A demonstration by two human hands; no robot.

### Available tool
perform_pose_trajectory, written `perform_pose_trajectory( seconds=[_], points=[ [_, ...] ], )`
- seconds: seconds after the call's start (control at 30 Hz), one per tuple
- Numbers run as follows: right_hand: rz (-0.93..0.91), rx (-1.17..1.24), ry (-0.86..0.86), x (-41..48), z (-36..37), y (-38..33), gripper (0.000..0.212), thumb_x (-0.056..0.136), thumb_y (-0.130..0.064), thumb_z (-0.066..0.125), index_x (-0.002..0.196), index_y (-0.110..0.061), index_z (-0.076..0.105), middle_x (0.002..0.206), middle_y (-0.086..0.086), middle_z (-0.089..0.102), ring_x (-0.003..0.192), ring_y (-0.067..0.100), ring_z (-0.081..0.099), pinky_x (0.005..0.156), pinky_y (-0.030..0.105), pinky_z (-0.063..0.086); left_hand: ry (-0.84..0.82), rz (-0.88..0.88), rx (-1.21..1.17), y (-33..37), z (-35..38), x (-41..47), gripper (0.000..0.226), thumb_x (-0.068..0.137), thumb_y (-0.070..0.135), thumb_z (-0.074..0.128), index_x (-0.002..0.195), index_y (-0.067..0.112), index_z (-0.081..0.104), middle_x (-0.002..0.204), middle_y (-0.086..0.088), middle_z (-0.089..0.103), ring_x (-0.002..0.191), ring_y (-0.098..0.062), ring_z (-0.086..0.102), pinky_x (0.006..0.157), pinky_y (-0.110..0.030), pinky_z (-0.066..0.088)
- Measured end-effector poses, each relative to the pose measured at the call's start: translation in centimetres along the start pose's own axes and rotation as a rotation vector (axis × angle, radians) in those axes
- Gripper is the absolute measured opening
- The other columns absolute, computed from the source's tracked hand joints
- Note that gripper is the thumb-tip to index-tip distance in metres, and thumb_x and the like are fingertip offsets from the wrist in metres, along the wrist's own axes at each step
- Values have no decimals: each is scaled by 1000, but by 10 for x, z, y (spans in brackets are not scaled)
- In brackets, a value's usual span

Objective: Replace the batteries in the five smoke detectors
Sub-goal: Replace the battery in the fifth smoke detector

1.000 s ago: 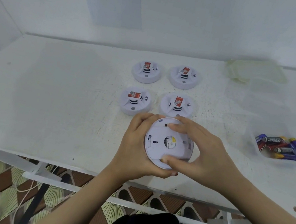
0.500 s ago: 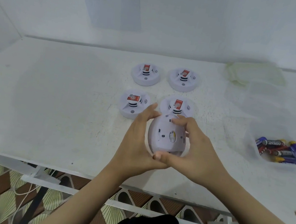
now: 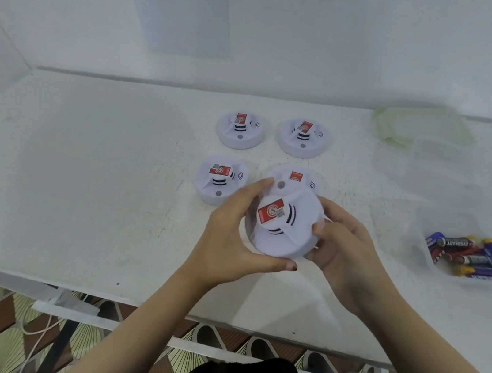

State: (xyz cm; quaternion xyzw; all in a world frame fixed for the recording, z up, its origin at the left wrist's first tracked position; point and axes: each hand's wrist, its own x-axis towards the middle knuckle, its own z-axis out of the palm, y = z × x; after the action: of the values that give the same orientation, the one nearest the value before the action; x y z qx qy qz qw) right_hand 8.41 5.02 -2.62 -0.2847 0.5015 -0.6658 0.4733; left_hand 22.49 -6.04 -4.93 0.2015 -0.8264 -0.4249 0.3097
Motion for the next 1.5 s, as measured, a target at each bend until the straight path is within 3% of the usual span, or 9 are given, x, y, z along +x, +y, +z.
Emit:
perform_pose_trajectory(
  seconds=[0.23,0.57,0.8,0.87,0.97,1.1,1.27,1.4,1.5],
  points=[
    [5,-27,-21,4,-14,7,57,75,-11,52,130,-27,52,119,7,66,107,27,64,79,38,56,49,-88,-7,-11,-1,0,104,52,50,85,140,16,41,137,10,50,127,-6,48,101,-25,47],
    [-74,-280,-100,7,-14,1,54,78,-8,51,127,-31,51,114,-2,65,100,14,65,74,25,54,26,-56,-132,-13,-6,4,93,56,30,89,135,33,40,131,30,53,125,0,51,95,-14,45],
    [-10,-387,32,17,-14,-9,21,92,-22,54,112,-27,58,96,9,67,78,13,67,61,22,53,-125,-83,-88,-11,-13,5,99,53,34,87,137,43,36,131,32,46,124,1,47,89,-11,47],
    [22,-399,-4,18,-14,-13,23,92,-23,53,113,-31,59,94,5,69,77,12,68,59,21,52,-199,-145,-118,-10,-17,6,102,52,27,90,135,52,36,126,28,49,117,1,50,84,-13,50],
    [46,-343,-59,20,-18,-15,28,95,-16,51,114,-34,61,99,1,71,83,15,69,62,24,54,-174,-255,-268,-7,-21,9,104,55,4,89,139,39,37,125,6,60,109,-9,62,80,-22,55],
    [87,-163,-71,20,-24,-10,48,76,-17,51,120,-35,56,108,-1,69,89,23,68,69,31,56,56,-408,-519,-1,-18,9,66,70,5,75,127,25,50,113,-5,69,96,-16,70,74,-27,57],
    [63,-209,-60,14,-20,-3,67,73,-14,69,129,-42,44,100,4,72,87,20,69,69,27,55,162,-382,-519,1,-7,7,27,93,10,58,120,12,60,107,6,73,103,-13,68,77,-23,56],
    [25,-280,-71,11,-12,-2,78,74,-3,77,131,-44,44,112,1,67,92,21,69,68,31,57,-81,-265,-352,1,-8,9,79,65,25,83,135,20,47,130,7,61,121,-10,57,92,-25,52],
    [26,-274,-102,8,-7,-3,78,71,-10,79,133,-41,44,112,0,68,93,20,69,70,32,58,-184,-232,-237,5,-6,9,101,56,7,92,134,37,35,132,22,50,122,7,48,90,-12,47]
  ],
)
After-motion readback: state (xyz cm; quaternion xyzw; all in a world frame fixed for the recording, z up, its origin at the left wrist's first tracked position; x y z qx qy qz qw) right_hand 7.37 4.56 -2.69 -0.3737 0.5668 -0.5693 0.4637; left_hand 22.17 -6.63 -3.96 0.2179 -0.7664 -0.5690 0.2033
